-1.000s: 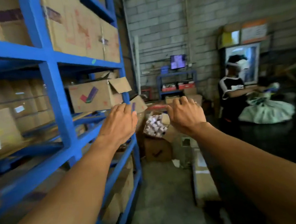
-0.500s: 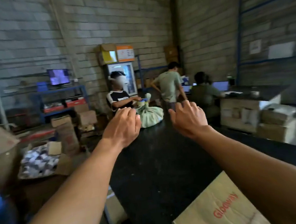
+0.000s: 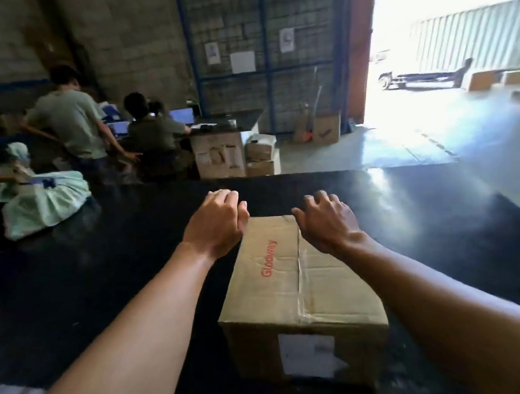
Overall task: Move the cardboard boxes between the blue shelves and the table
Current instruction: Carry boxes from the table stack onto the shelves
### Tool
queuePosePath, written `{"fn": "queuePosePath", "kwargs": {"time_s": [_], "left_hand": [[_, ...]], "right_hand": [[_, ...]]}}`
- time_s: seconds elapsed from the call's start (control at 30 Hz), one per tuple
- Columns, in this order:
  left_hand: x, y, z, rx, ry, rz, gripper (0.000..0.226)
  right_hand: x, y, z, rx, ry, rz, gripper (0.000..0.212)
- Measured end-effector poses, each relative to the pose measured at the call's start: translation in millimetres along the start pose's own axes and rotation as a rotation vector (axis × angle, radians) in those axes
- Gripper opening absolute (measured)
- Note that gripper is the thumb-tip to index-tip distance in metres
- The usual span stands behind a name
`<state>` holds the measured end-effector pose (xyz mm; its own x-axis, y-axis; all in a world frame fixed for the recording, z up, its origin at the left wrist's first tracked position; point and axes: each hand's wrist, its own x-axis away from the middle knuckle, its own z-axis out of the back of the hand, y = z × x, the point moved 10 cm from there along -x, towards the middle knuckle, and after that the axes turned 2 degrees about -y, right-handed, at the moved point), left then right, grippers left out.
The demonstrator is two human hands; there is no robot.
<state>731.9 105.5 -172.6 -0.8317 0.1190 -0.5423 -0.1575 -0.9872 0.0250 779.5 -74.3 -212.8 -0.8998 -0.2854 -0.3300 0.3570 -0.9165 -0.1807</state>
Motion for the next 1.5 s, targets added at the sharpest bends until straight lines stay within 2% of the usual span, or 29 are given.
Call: {"fn": "queuePosePath", "kwargs": {"time_s": [0.1, 0.33, 0.5, 0.6, 0.7, 0.77, 0.9, 1.07, 1.2, 1.3, 1.5], "left_hand": [[34, 16, -29, 0.073, -0.084, -0.034, 0.050], [98, 20, -74, 0.194, -0.220, 0.016, 0.032], [142, 14, -119, 0.189, -0.340, 0.113, 0.039], [156, 18, -127, 0.159, -0.308, 0.097, 0.060], [162, 17, -125, 0.137, -0.254, 0.103, 0.062], [167, 14, -127, 0.174, -0.232, 0.144, 0.060], [172, 9, -130, 0.317, -0.215, 0.164, 0.083], [177, 12, -131, 0.201, -0.255, 0.079, 0.106], [183, 7, -131, 0.226, -0.177, 0.169, 0.098], [190, 4, -133, 0.329, -0.149, 0.235, 0.093], [193, 4, -131, 0.381, -0.144, 0.251, 0.090]], "right_hand": [[47, 8, -25, 0.043, -0.061, -0.044, 0.052], [112, 30, -45, 0.059, -0.124, -0.143, 0.050], [150, 50, -79, 0.036, -0.216, -0.197, 0.049], [166, 51, -88, -0.067, -0.124, -0.198, 0.047], [180, 47, -85, -0.211, -0.002, -0.202, 0.048], [186, 50, -86, -0.235, 0.011, -0.231, 0.056], [197, 56, -100, -0.102, -0.022, -0.261, 0.084], [197, 54, -114, -0.240, -0.019, -0.329, 0.100], [198, 56, -115, -0.216, 0.015, -0.327, 0.101], [197, 55, -116, -0.235, 0.028, -0.329, 0.099], [200, 54, -117, -0.269, 0.053, -0.343, 0.100]]}}
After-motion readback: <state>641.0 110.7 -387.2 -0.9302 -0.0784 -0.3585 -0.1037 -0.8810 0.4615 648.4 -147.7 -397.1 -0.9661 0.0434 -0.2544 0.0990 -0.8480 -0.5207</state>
